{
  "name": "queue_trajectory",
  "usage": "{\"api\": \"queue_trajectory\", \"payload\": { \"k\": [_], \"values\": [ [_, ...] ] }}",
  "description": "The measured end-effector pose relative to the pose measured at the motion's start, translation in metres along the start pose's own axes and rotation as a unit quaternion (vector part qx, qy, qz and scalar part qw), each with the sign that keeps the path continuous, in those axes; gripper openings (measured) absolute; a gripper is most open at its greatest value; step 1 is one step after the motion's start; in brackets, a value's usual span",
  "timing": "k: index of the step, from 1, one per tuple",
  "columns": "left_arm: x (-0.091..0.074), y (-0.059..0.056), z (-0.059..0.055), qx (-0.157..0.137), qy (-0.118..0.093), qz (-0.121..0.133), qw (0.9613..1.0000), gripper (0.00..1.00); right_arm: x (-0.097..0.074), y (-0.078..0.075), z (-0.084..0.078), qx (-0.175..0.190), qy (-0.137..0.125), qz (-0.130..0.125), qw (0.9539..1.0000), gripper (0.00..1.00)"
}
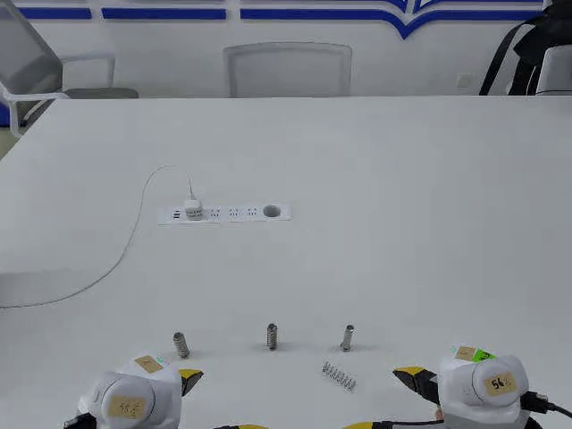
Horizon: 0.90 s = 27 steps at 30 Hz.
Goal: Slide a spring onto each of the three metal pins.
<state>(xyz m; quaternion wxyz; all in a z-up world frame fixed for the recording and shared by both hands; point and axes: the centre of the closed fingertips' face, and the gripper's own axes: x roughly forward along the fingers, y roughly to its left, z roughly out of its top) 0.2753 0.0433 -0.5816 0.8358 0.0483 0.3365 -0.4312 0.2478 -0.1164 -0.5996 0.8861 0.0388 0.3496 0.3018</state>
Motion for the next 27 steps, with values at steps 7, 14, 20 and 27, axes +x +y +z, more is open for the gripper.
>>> {"api": "queue_trajectory", "payload": {
  "k": [7,14,20,27],
  "values": [
    [0.011,-0.006,0.005,0.011,0.004,-0.01,0.9999,0.79,-0.006,-0.004,-0.005,0.007,-0.002,-0.003,1.0,0.85],
    [0.023,-0.015,0.011,0.027,0.014,-0.026,0.9992,0.81,-0.015,-0.009,-0.008,0.012,-0.002,-0.007,0.9999,0.85],
    [0.036,-0.031,0.011,0.048,0.029,-0.05,0.9972,0.81,-0.02,-0.012,-0.012,0.015,-0.003,-0.01,0.9998,0.85],
    [0.049,-0.043,0.014,0.069,0.04,-0.07,0.9943,0.81,-0.022,-0.016,-0.011,0.017,-0.006,-0.011,0.9998,0.86]
  ]
}}
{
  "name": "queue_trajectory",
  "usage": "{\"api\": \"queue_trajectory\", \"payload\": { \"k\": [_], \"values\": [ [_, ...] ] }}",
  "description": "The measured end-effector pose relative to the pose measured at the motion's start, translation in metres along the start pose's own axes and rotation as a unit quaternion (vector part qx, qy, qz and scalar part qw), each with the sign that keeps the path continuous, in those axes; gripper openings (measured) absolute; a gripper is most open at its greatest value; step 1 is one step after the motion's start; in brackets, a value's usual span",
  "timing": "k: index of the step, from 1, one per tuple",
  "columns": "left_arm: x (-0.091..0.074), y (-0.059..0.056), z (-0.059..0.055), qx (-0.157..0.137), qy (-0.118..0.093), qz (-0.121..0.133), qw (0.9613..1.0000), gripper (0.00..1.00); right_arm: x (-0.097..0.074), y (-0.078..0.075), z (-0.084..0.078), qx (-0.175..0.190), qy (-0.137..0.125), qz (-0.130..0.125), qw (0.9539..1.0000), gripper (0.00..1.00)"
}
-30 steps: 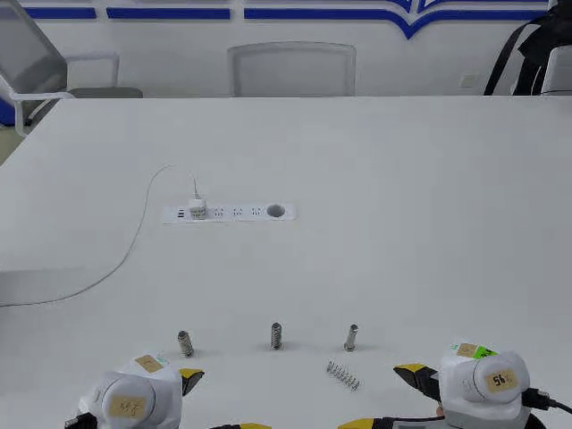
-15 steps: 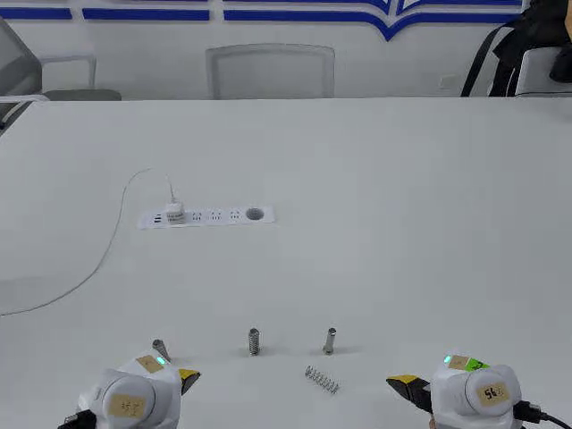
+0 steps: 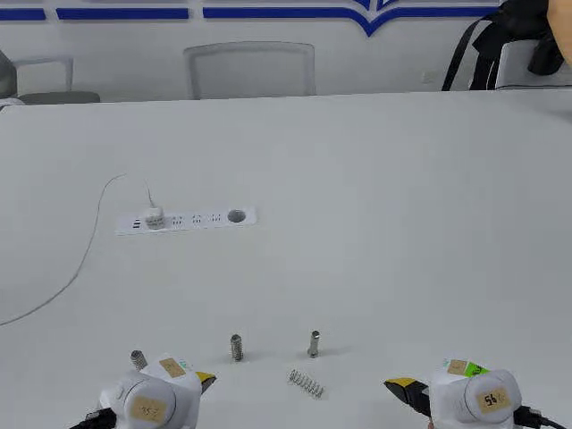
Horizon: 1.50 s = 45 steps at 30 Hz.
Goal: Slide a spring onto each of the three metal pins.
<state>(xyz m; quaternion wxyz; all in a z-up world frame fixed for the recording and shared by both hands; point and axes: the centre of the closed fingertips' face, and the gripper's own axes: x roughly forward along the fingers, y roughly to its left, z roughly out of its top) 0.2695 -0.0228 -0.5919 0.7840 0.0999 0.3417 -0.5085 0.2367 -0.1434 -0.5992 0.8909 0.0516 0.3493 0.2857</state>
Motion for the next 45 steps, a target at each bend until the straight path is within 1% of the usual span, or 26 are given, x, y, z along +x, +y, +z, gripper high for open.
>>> {"api": "queue_trajectory", "payload": {
  "k": [3,7,10,15,20,23,24,25,27,30,33,37,42,45],
  "values": [
    [0.008,-0.004,0.002,0.015,0.008,-0.009,0.9998,0.81,-0.001,-0.003,0.0,-0.001,0.001,-0.001,1.0,0.86],
    [0.017,-0.007,0.006,0.023,0.012,-0.023,0.9994,0.81,-0.002,-0.005,-0.001,-0.001,0.003,-0.001,1.0,0.86],
    [0.024,-0.008,0.007,0.044,0.022,-0.029,0.9984,0.81,-0.004,-0.005,-0.002,-0.001,0.004,0.0,1.0,0.85],
    [0.031,-0.012,0.012,0.066,0.029,-0.043,0.9965,0.8,-0.005,-0.004,-0.006,0.0,0.008,0.003,1.0,0.85],
    [0.037,-0.015,0.014,0.096,0.043,-0.057,0.9928,0.8,-0.005,-0.002,-0.006,0.004,0.005,0.007,1.0,0.84],
    [0.041,-0.017,0.015,0.113,0.053,-0.069,0.9898,0.8,-0.004,-0.002,-0.007,0.005,0.006,0.007,0.9999,0.84],
    [0.042,-0.018,0.014,0.118,0.057,-0.073,0.9887,0.81,-0.004,-0.002,-0.007,0.005,0.006,0.007,0.9999,0.84],
    [0.044,-0.02,0.011,0.129,0.067,-0.079,0.9862,0.81,-0.004,-0.002,-0.007,0.006,0.005,0.008,0.9999,0.84],
    [0.046,-0.023,0.008,0.141,0.076,-0.087,0.9833,0.81,-0.005,-0.002,-0.006,0.006,0.004,0.007,1.0,0.84],
    [0.051,-0.027,0.006,0.149,0.08,-0.096,0.9809,0.81,-0.005,-0.002,-0.008,0.01,0.004,0.007,0.9999,0.84],
    [0.056,-0.027,0.003,0.163,0.085,-0.1,0.9778,0.81,-0.005,-0.001,-0.01,0.01,0.006,0.006,0.9999,0.84],
    [0.062,-0.026,0.005,0.164,0.083,-0.1,0.9779,0.8,-0.006,0.0,-0.012,0.014,0.006,0.006,0.9999,0.83],
    [0.07,-0.025,0.006,0.176,0.084,-0.104,0.9753,0.78,-0.006,0.0,-0.015,0.022,0.006,0.007,0.9997,0.82],
    [0.075,-0.025,0.006,0.185,0.088,-0.108,0.9728,0.77,-0.006,0.0,-0.017,0.024,0.007,0.006,0.9997,0.82]
  ]
}}
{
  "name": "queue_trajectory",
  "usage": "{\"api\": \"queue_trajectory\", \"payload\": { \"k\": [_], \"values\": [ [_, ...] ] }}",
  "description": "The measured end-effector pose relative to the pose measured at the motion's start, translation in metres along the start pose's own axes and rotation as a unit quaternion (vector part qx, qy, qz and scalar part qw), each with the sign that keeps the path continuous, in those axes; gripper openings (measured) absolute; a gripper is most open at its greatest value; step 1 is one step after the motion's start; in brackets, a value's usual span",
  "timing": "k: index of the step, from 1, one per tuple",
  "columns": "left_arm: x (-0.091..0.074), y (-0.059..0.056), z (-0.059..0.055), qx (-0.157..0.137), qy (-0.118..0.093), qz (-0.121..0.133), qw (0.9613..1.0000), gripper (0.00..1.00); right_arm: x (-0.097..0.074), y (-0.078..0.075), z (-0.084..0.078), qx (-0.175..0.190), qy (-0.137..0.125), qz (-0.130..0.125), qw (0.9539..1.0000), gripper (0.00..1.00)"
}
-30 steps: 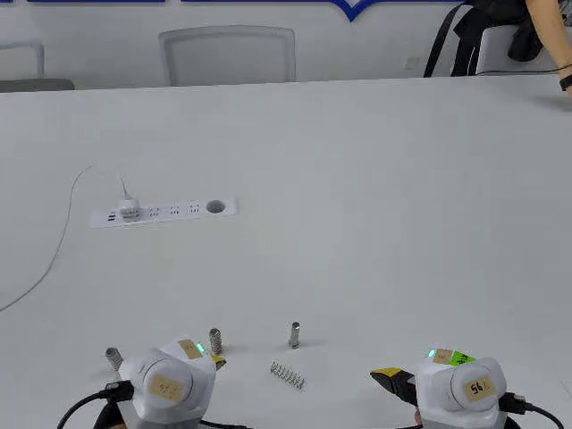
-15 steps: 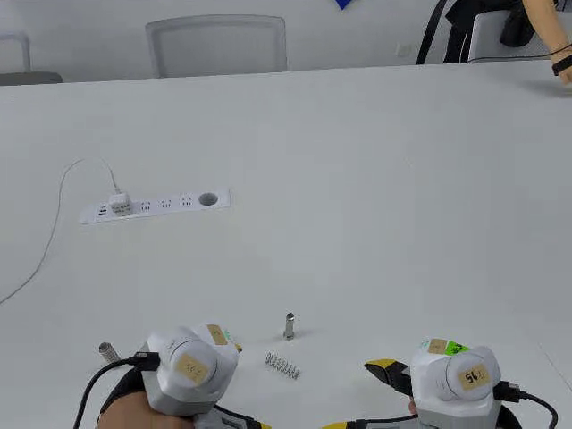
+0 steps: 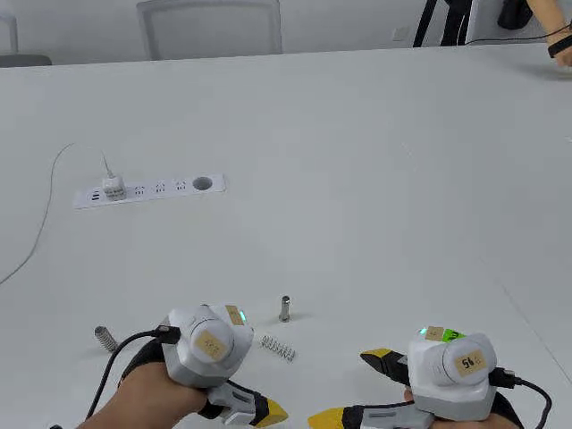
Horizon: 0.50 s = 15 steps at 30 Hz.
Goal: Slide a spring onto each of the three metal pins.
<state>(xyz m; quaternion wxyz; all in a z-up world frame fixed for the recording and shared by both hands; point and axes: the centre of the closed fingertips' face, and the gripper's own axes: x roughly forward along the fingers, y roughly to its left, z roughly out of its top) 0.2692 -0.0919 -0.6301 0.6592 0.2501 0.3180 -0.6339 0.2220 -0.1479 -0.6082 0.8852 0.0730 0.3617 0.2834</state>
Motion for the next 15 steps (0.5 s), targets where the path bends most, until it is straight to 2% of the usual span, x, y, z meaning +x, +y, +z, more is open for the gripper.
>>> {"api": "queue_trajectory", "payload": {
  "k": [5,10,13,15],
  "values": [
    [0.009,0.004,0.008,0.019,-0.001,-0.004,0.9998,0.74,0.0,-0.002,-0.002,0.007,0.0,-0.003,1.0,0.81],
    [0.02,0.004,0.014,0.052,0.012,-0.02,0.9984,0.69,0.001,-0.003,-0.001,0.013,-0.002,-0.004,0.9999,0.81],
    [0.026,0.005,0.013,0.048,0.018,-0.031,0.9982,0.66,0.002,-0.002,-0.002,0.011,0.0,-0.003,0.9999,0.81],
    [0.028,0.008,0.01,0.052,0.028,-0.026,0.9979,0.63,0.003,-0.001,-0.002,0.009,0.003,-0.004,1.0,0.81]
  ]
}}
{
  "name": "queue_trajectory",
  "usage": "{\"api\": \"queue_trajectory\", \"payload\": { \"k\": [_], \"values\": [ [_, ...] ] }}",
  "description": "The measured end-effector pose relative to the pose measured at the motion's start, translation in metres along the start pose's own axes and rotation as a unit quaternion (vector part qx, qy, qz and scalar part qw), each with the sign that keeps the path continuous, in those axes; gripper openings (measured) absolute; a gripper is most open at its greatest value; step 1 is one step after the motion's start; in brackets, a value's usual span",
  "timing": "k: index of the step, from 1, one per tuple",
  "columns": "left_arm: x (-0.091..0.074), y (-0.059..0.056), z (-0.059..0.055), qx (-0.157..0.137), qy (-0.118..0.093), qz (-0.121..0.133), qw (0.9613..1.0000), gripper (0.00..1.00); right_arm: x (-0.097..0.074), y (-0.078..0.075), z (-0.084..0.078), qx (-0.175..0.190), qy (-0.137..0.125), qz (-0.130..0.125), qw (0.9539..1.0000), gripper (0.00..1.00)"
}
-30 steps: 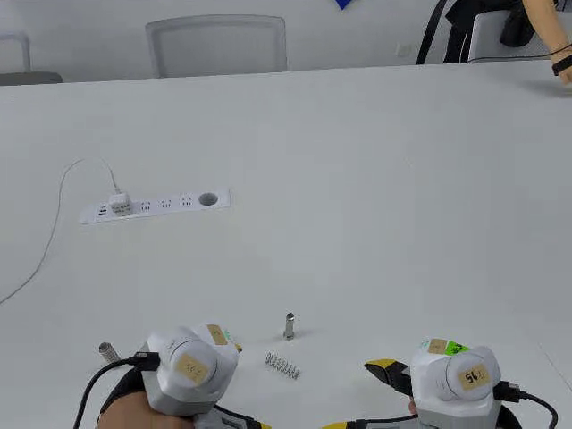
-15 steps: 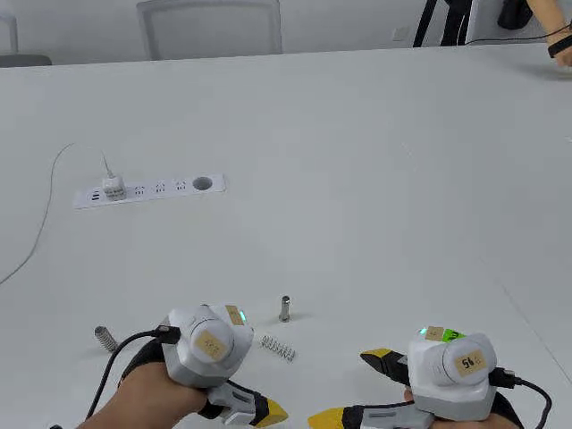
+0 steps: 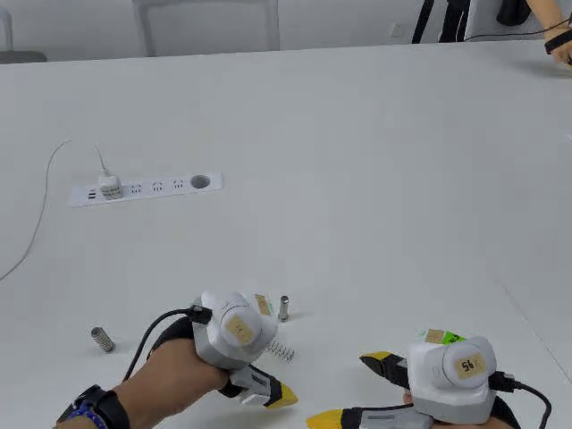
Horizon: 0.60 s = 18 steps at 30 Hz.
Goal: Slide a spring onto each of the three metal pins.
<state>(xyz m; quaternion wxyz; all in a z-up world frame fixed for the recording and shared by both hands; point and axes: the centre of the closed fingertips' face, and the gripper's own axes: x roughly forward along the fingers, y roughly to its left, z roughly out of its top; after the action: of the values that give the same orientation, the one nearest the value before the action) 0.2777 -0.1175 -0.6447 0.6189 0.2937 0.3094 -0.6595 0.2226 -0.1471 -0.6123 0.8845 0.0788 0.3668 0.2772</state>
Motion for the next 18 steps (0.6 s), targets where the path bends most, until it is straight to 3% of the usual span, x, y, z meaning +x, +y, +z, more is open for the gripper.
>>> {"api": "queue_trajectory", "payload": {
  "k": [3,8,12,15,16,18],
  "values": [
    [0.0,0.003,-0.002,-0.021,0.003,0.006,0.9998,0.58,0.0,0.001,0.0,-0.002,0.002,0.002,1.0,0.82],
    [-0.002,0.004,-0.015,-0.021,0.02,0.017,0.9994,0.46,0.0,0.001,-0.001,0.002,0.002,0.0,1.0,0.82],
    [-0.005,0.002,-0.02,-0.045,0.013,0.018,0.9988,0.41,-0.001,0.0,-0.002,0.007,0.001,-0.002,1.0,0.82],
    [-0.005,0.003,-0.027,-0.046,0.022,0.028,0.9983,0.35,-0.001,0.001,-0.003,0.007,0.002,-0.002,1.0,0.82],
    [-0.006,0.005,-0.025,-0.042,0.012,0.039,0.9983,0.34,-0.001,0.001,-0.003,0.005,0.004,-0.001,1.0,0.82],
    [-0.007,0.008,-0.03,-0.044,0.027,0.055,0.9972,0.29,0.0,0.003,-0.005,-0.006,0.012,0.002,0.9999,0.83]
  ]
}}
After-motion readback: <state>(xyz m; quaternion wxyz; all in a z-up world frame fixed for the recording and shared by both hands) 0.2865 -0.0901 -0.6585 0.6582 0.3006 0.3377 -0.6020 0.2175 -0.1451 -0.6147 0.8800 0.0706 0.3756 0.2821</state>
